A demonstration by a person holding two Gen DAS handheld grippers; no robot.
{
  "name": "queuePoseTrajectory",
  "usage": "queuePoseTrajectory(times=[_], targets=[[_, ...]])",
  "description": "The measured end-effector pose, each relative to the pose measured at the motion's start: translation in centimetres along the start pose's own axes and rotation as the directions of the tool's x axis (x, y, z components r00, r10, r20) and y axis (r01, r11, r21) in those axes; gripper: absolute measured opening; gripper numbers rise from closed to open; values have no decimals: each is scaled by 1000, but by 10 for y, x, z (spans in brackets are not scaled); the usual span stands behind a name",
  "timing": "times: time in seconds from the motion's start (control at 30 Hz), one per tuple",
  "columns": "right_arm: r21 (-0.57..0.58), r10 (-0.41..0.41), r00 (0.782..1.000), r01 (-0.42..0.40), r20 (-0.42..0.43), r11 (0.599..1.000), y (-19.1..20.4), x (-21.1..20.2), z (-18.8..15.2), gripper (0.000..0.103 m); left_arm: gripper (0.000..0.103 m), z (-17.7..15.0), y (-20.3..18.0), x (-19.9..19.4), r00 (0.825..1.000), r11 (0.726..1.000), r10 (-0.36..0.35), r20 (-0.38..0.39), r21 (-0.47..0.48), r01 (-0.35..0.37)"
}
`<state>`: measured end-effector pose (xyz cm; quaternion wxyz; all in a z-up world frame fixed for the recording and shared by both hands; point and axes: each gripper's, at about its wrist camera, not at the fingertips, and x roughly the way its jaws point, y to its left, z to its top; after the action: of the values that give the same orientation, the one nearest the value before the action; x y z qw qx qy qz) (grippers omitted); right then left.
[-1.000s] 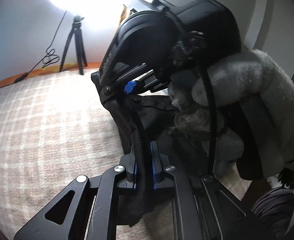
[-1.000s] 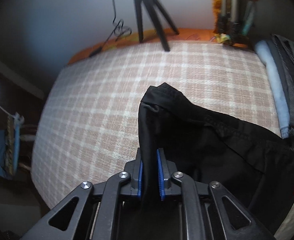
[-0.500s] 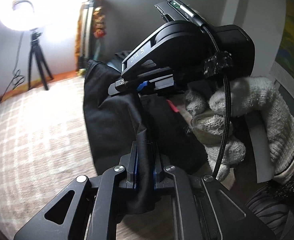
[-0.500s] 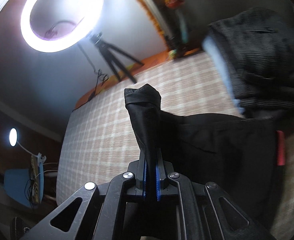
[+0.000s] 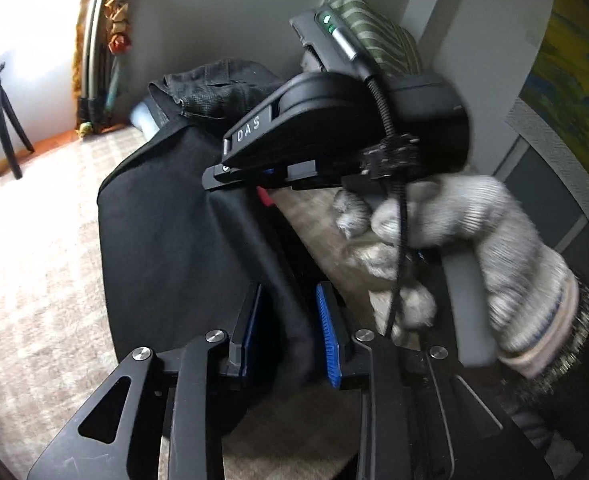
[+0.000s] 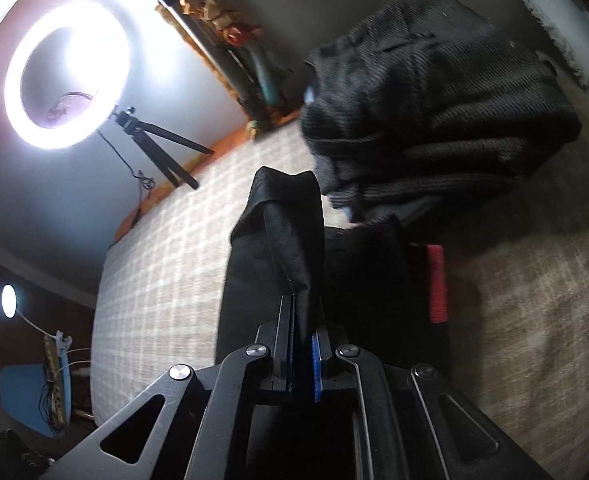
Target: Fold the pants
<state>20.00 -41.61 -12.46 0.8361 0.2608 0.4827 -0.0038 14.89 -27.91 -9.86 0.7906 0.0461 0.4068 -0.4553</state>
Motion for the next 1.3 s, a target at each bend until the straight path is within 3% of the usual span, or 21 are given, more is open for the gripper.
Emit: queuePoseTrajectory(times=[0.07,0.17,0.33,0.47,0.7,0.87,0.93,1.0,1.17,1.3], targets=[[-6,-5,1000,5,-1,1000,-2,1,0,4,40,-5,5,-10,1000,999,-24,-3,-22,24],[-23,-15,1000,15,-5,1000,-5,3,-1,4,42,-13,26,-32,999,997,-46,28,-58,48],[-22,-18,1000,18,-5,1000,-16,-1,-2,4,42,-26,59,-55,994,996,84,64,-49,-81],[-22,-35,999,34,-11,999,-28,-4,-5,4,39,-28,73,-45,992,991,118,51,-67,-115],[-56,-46,999,45,-11,997,-41,-2,-4,7,39,-24,28,-4,996,992,86,2,93,-86],[-26,-61,998,61,-7,998,-56,-4,-1,11,39,-25,-21,31,997,956,42,-58,292,-24],[-6,-109,994,109,10,994,-64,-9,1,21,39,-30,-28,44,994,948,32,-102,319,2],[11,-135,990,134,39,991,-71,-19,2,24,39,-35,-31,56,991,941,40,-130,337,6],[-29,-102,987,106,121,994,-66,-37,2,27,39,-35,-30,65,988,941,28,-153,338,25],[-89,-68,988,81,135,993,-50,-36,1,37,39,-34,-27,62,988,942,22,-155,333,31]])
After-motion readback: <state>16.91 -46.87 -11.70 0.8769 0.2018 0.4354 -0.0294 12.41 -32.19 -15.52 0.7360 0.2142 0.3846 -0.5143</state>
